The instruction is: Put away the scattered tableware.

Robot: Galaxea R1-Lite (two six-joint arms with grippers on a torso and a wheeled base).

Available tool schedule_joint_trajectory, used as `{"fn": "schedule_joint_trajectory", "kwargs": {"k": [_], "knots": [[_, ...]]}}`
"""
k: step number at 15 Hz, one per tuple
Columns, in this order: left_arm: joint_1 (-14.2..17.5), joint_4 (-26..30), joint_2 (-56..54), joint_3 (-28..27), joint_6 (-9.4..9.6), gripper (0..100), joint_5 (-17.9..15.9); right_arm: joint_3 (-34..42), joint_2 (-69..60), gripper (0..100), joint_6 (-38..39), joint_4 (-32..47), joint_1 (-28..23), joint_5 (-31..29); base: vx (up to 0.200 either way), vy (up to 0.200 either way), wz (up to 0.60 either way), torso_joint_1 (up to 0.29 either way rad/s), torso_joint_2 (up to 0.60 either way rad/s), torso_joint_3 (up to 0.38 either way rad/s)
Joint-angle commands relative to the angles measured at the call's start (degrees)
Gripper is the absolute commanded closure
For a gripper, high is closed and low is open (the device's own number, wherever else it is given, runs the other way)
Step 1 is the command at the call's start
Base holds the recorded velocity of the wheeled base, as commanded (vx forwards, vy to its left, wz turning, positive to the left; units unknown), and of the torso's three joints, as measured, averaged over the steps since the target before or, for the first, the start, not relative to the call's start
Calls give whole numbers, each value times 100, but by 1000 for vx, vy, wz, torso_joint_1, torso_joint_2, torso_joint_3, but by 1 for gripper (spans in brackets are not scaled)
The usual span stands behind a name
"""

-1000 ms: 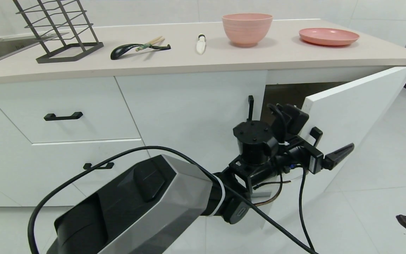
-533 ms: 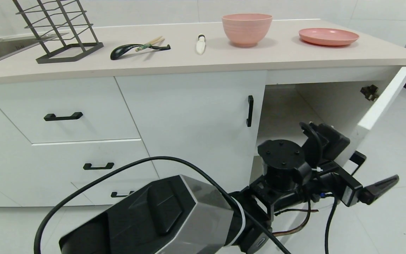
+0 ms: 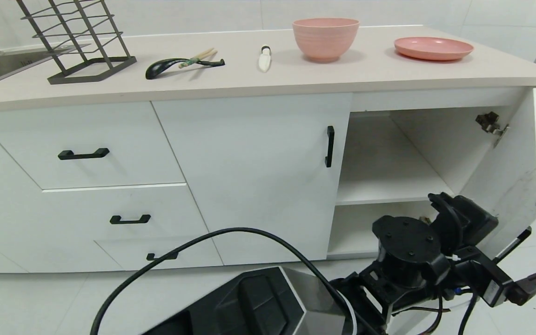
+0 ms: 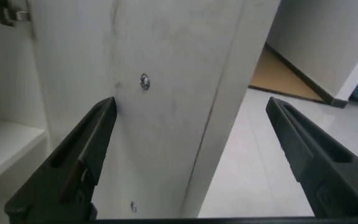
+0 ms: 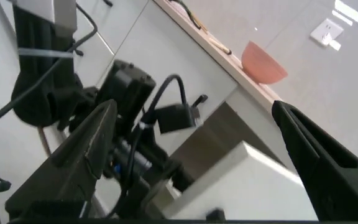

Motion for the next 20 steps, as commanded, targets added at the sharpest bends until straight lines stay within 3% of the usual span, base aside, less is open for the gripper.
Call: {"fn": "schedule_joint_trajectory", "kwargs": {"k": [1, 5, 8, 10, 11, 13, 14, 16, 17, 20], "knots": [[-239, -17, 381, -430, -116, 0, 114, -164, -117, 0, -4, -22, 73, 4, 0, 0, 0, 0, 0, 0], [-855, 229, 1225, -1606, -283, 0, 193, -1623, -196, 0, 23, -22, 64, -49, 0, 0, 0, 0, 0, 0], [-1285, -255, 1567, -1606, -283, 0, -141, -2062, -223, 0, 23, -13, 55, -198, 0, 0, 0, 0, 0, 0], [-1188, -624, 1532, -1606, -292, 0, -141, -2045, -337, 0, 14, -4, 46, -198, 0, 0, 0, 0, 0, 0], [-898, -782, 1295, -1519, -292, 0, -150, -2010, -398, 0, 5, -4, 55, -198, 0, 0, 0, 0, 0, 0], [-573, -1081, 750, -517, -292, 0, -176, -1878, -407, 0, 14, -4, 73, -198, 0, 0, 0, 0, 0, 0], [-318, -1529, 126, 880, -292, 0, -194, -1596, -398, 0, 14, -4, 125, -198, 0, 0, 0, 0, 0, 0], [-28, -2171, -560, 2559, -292, 0, -194, -1192, -381, 0, 14, 13, 231, -198, 0, 0, 0, 0, 0, 0], [341, -2680, -1140, 3939, -248, 0, -185, -911, -354, 0, -4, 13, 275, -198, 0, 0, 0, 0, 0, 0], [1281, -2680, -3108, 6294, -133, 0, -203, -489, -231, 0, -12, 22, 354, -286, 0, 0, 0, 0, 0, 0]]}}
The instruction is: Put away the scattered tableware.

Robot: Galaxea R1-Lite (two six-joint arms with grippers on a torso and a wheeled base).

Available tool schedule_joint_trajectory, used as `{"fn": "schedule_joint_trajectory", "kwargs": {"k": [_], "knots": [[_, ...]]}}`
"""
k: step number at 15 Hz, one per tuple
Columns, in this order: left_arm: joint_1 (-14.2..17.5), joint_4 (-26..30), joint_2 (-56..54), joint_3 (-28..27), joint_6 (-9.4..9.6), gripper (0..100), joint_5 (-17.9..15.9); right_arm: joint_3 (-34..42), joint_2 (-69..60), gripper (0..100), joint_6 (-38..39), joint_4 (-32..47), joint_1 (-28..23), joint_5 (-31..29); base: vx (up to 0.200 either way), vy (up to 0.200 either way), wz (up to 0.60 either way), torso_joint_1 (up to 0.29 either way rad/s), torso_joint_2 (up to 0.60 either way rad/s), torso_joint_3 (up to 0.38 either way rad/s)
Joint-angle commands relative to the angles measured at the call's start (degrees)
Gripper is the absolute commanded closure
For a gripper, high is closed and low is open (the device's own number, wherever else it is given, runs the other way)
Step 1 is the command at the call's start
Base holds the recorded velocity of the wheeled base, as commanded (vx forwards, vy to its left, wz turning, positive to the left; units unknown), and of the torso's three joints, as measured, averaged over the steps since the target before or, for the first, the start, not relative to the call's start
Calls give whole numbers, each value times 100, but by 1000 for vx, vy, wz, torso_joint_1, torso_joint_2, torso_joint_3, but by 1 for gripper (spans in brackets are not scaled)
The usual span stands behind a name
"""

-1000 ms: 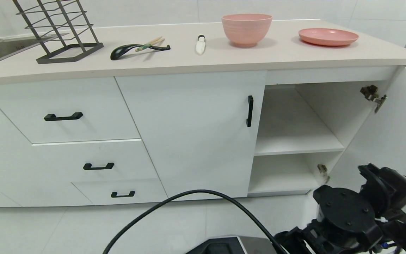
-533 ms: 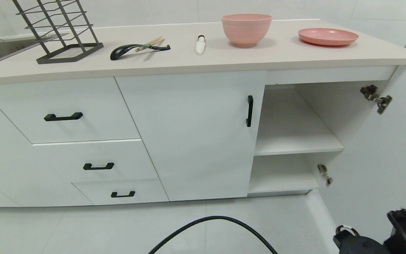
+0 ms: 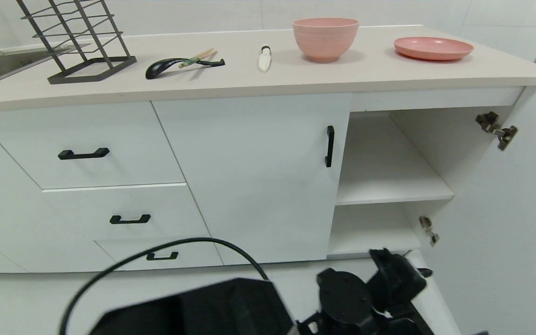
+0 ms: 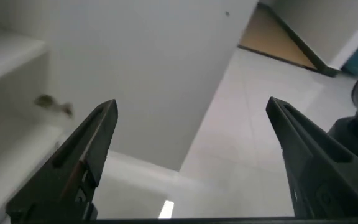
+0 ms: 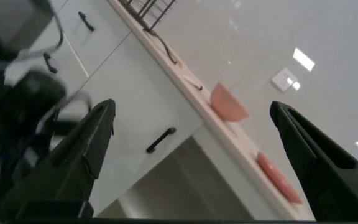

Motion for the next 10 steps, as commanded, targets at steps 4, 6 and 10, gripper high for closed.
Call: {"fn": "schedule_joint_trajectory", "kwargs": {"k": [4, 6, 10], "knots": [[2021, -422, -4676, 3738, 84, 0, -59, 727, 81, 0, -14, 205, 23, -255, 0, 0, 0, 0, 0, 0], [2407, -422, -5573, 4582, 84, 0, -59, 727, -270, 0, -111, 820, 32, -554, 0, 0, 0, 0, 0, 0], [3444, -87, -8095, 5715, 137, 0, -50, 727, -2397, 0, -58, 3730, 32, -783, 0, 0, 0, 0, 0, 0]]}}
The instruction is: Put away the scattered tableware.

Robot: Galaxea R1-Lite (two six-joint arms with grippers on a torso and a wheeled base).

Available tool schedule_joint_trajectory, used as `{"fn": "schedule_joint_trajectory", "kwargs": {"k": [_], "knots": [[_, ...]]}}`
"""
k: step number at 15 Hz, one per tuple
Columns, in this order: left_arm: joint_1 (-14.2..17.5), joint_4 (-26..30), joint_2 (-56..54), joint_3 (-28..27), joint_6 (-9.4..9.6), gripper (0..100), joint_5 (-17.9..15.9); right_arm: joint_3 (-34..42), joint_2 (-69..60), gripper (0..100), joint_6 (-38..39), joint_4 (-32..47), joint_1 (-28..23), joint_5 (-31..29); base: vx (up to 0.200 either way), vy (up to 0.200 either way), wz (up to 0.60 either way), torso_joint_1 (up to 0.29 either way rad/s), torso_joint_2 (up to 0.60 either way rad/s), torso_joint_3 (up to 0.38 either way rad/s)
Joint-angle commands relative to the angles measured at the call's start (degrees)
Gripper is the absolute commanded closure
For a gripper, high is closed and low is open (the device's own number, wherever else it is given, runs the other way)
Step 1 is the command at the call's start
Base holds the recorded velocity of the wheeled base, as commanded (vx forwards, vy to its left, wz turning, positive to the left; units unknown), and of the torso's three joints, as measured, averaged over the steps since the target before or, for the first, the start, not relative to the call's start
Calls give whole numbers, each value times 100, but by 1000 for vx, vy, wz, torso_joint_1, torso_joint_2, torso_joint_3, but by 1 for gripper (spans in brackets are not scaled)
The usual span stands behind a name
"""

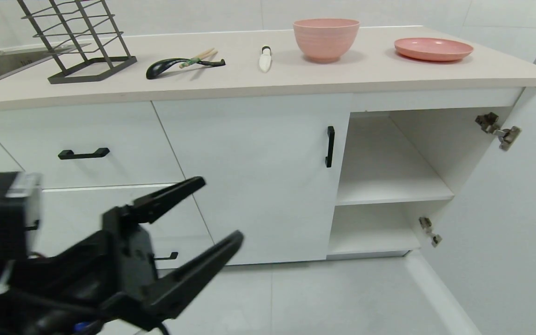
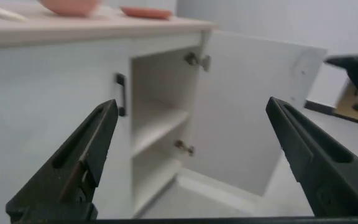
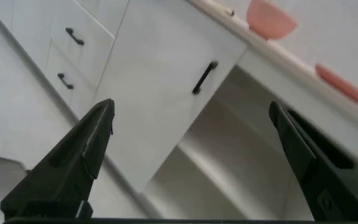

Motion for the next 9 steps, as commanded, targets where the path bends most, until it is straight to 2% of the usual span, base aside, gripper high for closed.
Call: {"fn": "schedule_joint_trajectory", "kwargs": {"k": [1, 2, 4, 5, 6, 7, 9], "knots": [[1173, 779, -2784, 993, 240, 0, -1, 7, -2112, 0, 122, 2067, 8, -283, 0, 0, 0, 0, 0, 0], [1410, 1535, -3548, 967, 407, 0, -1, 7, -2692, 0, 386, 2797, 8, -318, 0, 0, 0, 0, 0, 0], [2060, 3548, -5183, 888, 425, 0, -10, 7, -2684, 0, 579, 3131, 8, -503, 0, 0, 0, 0, 0, 0], [2175, 4637, -6053, 879, 425, 0, -10, 7, -2684, 0, 606, 3263, 8, -573, 0, 0, 0, 0, 0, 0], [2192, 5806, -6879, 817, 433, 0, -1, 7, -2684, 0, 632, 3465, 8, -283, 0, 0, 0, 0, 0, 0], [2271, 6879, -7530, 791, 486, 0, 69, 7, -2684, 0, 1019, 3755, 8, 385, 0, 0, 0, 0, 0, 0], [2342, 6861, -7416, 1002, 530, 0, 526, -19, -2684, 0, 2258, 3746, 8, 1211, 0, 0, 0, 0, 0, 0]]}}
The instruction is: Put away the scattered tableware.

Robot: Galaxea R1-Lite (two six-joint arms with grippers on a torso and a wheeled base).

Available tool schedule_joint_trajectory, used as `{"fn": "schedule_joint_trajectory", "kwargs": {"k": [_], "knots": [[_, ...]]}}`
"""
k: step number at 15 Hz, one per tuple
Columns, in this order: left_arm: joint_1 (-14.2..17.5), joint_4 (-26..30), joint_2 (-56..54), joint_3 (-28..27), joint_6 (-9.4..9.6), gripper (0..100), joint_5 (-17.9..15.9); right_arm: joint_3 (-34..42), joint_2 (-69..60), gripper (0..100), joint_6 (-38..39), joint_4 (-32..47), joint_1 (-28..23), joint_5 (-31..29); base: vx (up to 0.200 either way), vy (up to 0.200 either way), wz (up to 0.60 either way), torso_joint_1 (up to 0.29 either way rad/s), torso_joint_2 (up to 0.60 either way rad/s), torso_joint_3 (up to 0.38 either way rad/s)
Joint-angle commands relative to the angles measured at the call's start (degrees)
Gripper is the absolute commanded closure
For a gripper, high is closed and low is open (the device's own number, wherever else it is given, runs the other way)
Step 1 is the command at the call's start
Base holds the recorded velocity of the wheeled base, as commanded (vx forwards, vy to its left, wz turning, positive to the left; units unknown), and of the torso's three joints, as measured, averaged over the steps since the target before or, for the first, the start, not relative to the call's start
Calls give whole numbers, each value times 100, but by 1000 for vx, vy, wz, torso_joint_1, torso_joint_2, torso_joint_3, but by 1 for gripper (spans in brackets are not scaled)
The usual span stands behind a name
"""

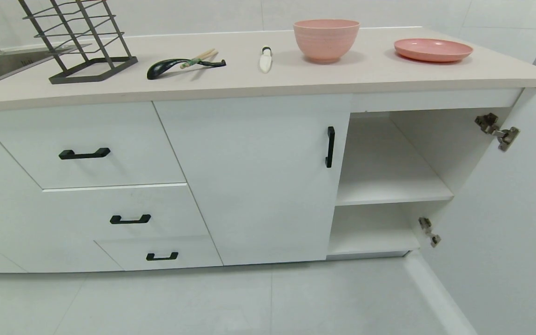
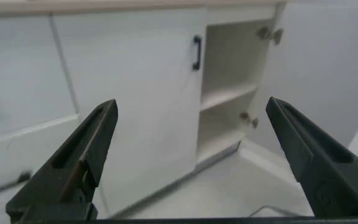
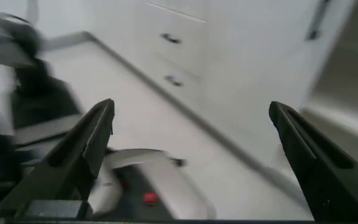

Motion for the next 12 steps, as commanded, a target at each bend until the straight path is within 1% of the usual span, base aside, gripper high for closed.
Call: {"fn": "schedule_joint_trajectory", "kwargs": {"k": [1, 2, 3, 4, 5, 6, 7, 8, 9, 10, 11, 12], "knots": [[581, 1595, -1307, 167, 95, 0, 491, -191, -96, 0, 748, 9, 26, 558, 0, 0, 0, 0, 0, 0], [642, 2113, -1307, 167, 121, 0, 605, -428, -96, 0, 1460, 9, 228, 840, 0, 0, 0, 0, 0, 0], [677, 2711, -1307, 167, 200, 0, 772, -648, -104, 0, 2119, 0, 492, 954, 0, 0, 0, 0, 0, 0], [748, 3106, -1307, 176, 323, 0, 930, -709, -104, 0, 2347, 0, 738, 954, 0, 0, 0, 0, 0, 0], [862, 3115, -1307, 176, 411, 0, 957, -674, -298, 0, 2374, 27, 887, 972, 0, 0, 0, 0, 0, 0], [897, 3115, -1307, 176, 525, 0, 1001, -657, -394, 0, 2400, 44, 913, 963, 0, 0, 0, 0, 0, 0], [915, 3150, -1307, 167, 754, 0, 1220, -463, -438, 0, 2339, 36, 887, 892, 0, 0, 0, 0, 0, 0], [994, 3115, -1307, 167, 833, 0, 1405, -261, -438, 0, 2040, 18, 878, 488, 0, 0, 0, 0, 0, 0], [1046, 3036, -1307, 158, 798, 0, 1546, -33, -438, 0, 1257, 27, 878, -734, 0, 0, 0, 0, 0, 0], [1108, 3062, -1307, 158, 622, 0, 1660, 2, -473, 0, 466, 449, 878, -2614, 0, 0, 0, 0, 0, 0], [1301, 3080, -1360, 167, 596, 0, 1633, 2, -667, 0, 80, 958, 940, -4328, 0, 0, 0, 0, 0, 0], [1433, 3177, -1447, 176, 640, 0, 1607, 2, -667, 0, 9, 1275, 949, -5383, 0, 0, 0, 0, 0, 0]]}}
